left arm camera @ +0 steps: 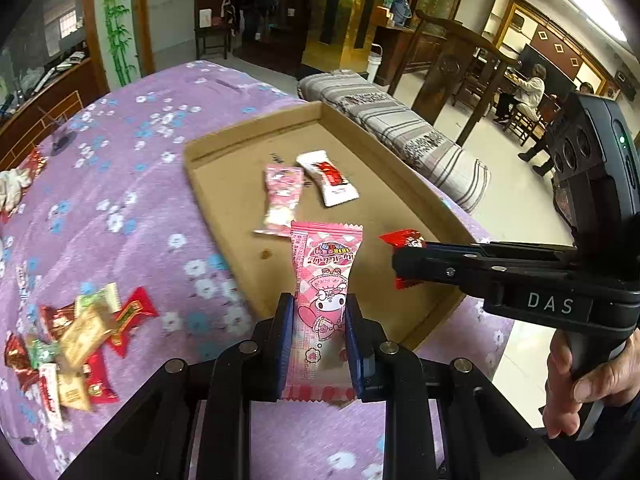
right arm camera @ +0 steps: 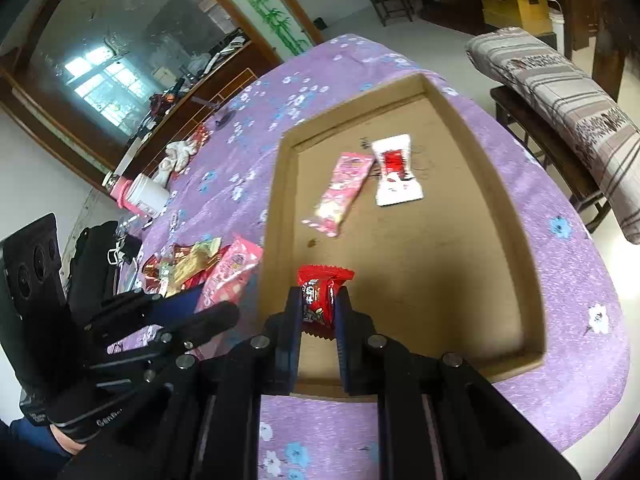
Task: Organize snacks
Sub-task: 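Carry the pink bar and red foil candy over the cardboard tray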
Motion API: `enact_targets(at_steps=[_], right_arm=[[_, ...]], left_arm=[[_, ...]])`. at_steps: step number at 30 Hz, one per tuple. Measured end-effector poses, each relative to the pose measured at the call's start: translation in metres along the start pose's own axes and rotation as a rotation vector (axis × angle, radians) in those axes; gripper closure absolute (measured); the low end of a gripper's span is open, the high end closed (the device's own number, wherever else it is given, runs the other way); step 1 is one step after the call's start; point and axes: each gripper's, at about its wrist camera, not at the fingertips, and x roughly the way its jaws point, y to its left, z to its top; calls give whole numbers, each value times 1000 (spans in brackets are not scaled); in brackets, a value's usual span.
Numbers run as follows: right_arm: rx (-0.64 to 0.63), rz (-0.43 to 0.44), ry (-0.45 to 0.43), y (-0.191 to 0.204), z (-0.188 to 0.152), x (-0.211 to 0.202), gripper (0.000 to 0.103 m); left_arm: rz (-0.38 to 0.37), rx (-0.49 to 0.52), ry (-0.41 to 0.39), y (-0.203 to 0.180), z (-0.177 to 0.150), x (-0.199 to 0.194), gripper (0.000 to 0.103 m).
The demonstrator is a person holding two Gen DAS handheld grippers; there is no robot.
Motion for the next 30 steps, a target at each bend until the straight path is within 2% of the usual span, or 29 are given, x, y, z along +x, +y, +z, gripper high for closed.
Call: enact_targets(at_steps=[8, 21, 30], right_arm=[[15, -19, 5, -21, 7, -3, 88], [-20, -48, 24, -43, 28, -2, 88], [-67, -48, 67, -42, 43, 22, 88]], left_arm=[[-12, 2, 22, -18, 5, 20, 79], [-13, -67, 30, -19, 18, 52, 79], [21, -100, 49, -11, 24, 71, 79]])
